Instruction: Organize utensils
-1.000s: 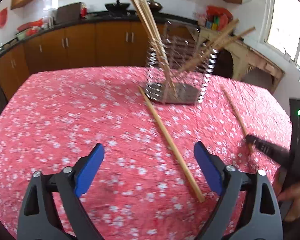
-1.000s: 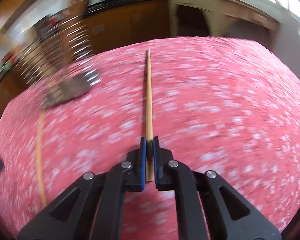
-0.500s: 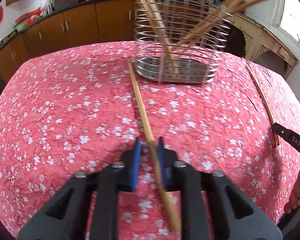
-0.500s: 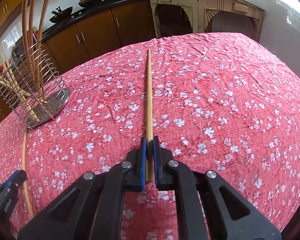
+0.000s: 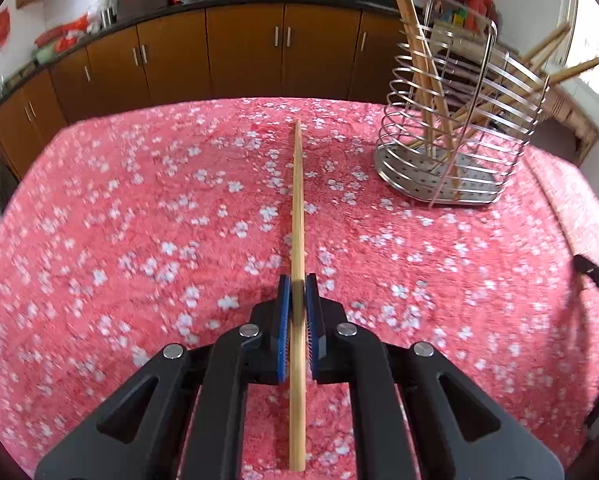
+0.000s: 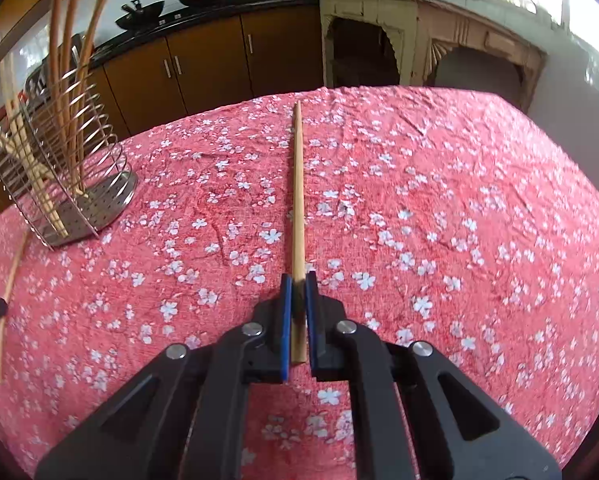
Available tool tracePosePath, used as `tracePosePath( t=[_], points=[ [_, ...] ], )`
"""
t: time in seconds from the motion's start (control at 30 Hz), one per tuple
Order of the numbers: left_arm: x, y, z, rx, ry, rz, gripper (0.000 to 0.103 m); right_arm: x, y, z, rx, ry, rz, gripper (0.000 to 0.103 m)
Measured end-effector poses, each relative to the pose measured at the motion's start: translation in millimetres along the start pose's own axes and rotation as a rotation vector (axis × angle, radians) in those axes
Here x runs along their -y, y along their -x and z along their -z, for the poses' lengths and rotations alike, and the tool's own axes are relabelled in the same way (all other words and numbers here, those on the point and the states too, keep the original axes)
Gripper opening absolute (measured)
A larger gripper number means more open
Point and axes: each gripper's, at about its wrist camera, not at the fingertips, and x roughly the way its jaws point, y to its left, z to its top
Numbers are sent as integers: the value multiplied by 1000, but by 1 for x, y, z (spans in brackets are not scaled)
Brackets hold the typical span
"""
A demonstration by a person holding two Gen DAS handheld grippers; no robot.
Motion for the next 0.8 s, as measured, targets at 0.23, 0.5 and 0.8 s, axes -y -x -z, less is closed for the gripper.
tracePosePath(
  t=[0.23,0.5,0.8],
  points=[
    [-3,39,24,74,-25,4,67,2,1,-1,-1,0,-10,9],
    [-5,36,38,46,-58,-42,67,2,1,-1,-2,1,-16,9],
    [-1,21,32,-25,-66,-96,86,-3,1,-1,-1,19,22,13]
  ],
)
